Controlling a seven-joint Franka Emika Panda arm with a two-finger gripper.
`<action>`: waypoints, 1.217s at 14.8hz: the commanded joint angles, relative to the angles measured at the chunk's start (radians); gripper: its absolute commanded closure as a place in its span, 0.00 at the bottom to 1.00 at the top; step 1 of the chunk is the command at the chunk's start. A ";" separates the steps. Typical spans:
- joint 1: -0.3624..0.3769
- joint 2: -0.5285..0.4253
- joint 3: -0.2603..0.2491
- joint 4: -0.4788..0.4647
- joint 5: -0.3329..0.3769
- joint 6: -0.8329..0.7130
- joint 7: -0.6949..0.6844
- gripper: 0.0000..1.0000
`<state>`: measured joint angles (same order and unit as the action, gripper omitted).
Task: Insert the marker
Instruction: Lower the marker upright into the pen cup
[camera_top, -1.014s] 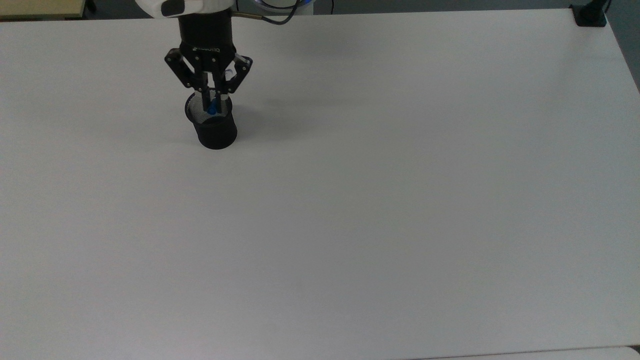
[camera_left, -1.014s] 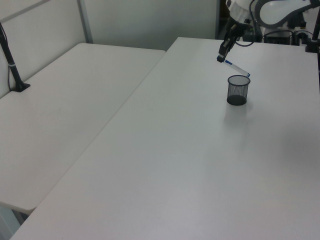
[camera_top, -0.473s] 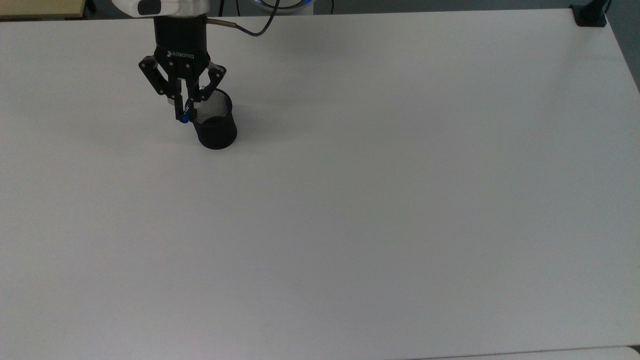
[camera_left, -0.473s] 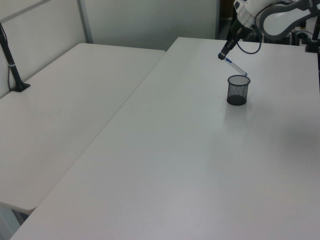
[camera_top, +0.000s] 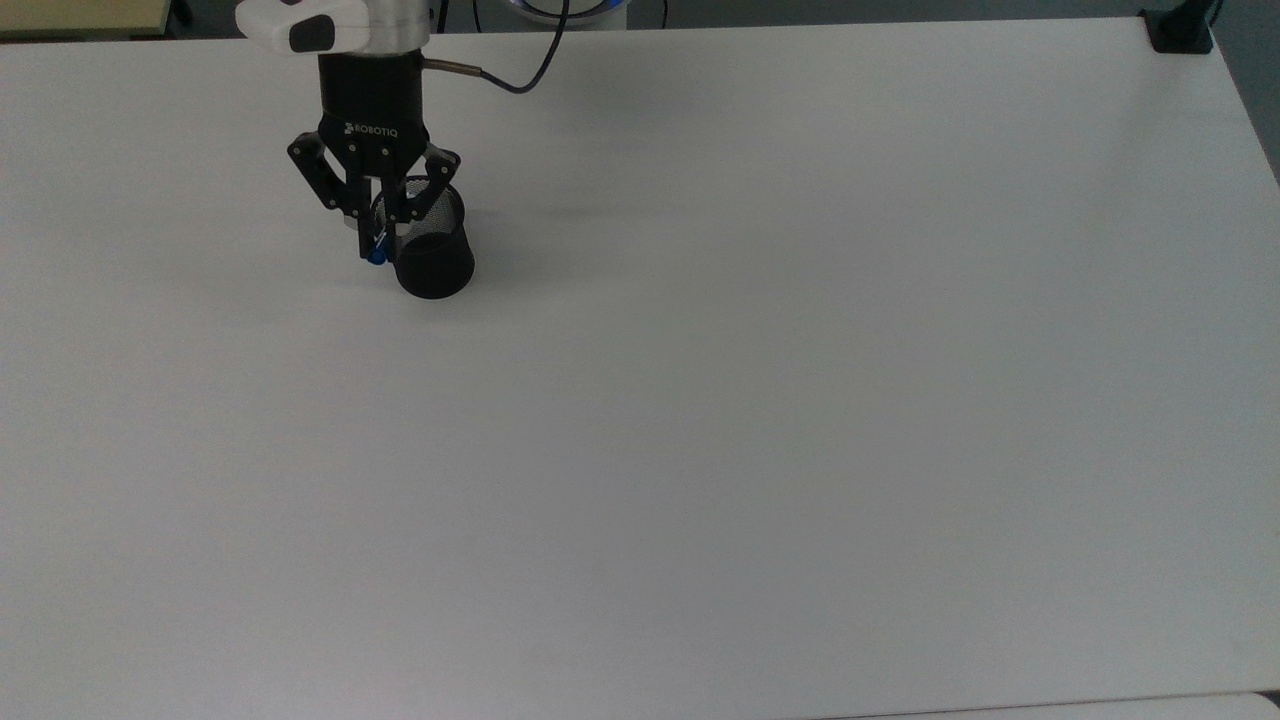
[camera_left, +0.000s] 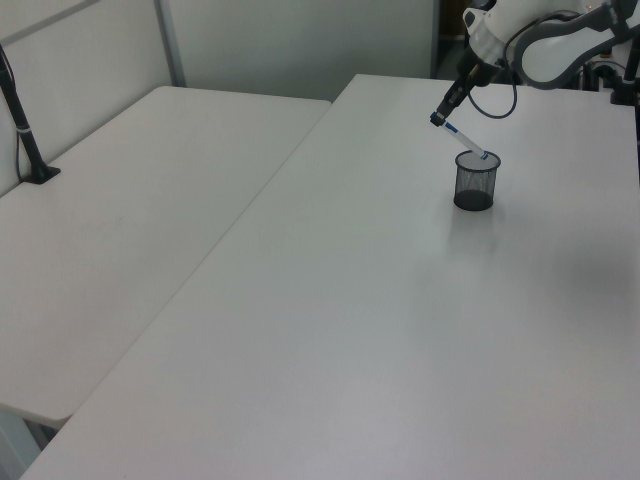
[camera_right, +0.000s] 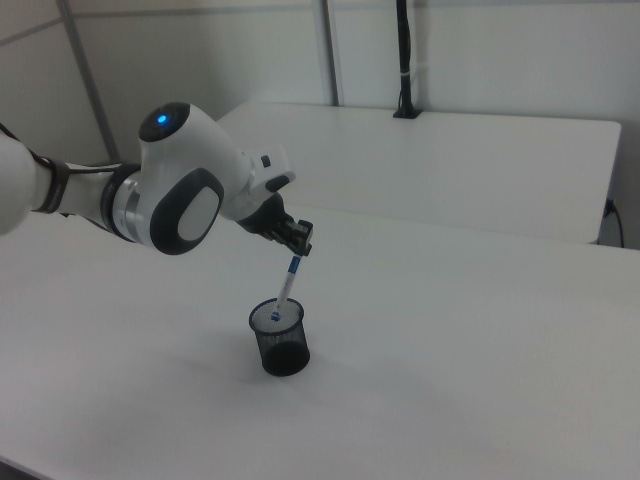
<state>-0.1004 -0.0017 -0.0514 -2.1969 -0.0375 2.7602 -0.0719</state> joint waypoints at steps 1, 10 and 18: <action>0.010 0.008 -0.001 -0.040 -0.012 0.071 -0.009 0.90; 0.018 -0.006 -0.001 -0.067 -0.012 0.059 -0.005 0.48; 0.007 -0.046 -0.002 0.038 -0.004 -0.178 0.058 0.17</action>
<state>-0.0914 0.0091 -0.0524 -2.2255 -0.0374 2.7612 -0.0646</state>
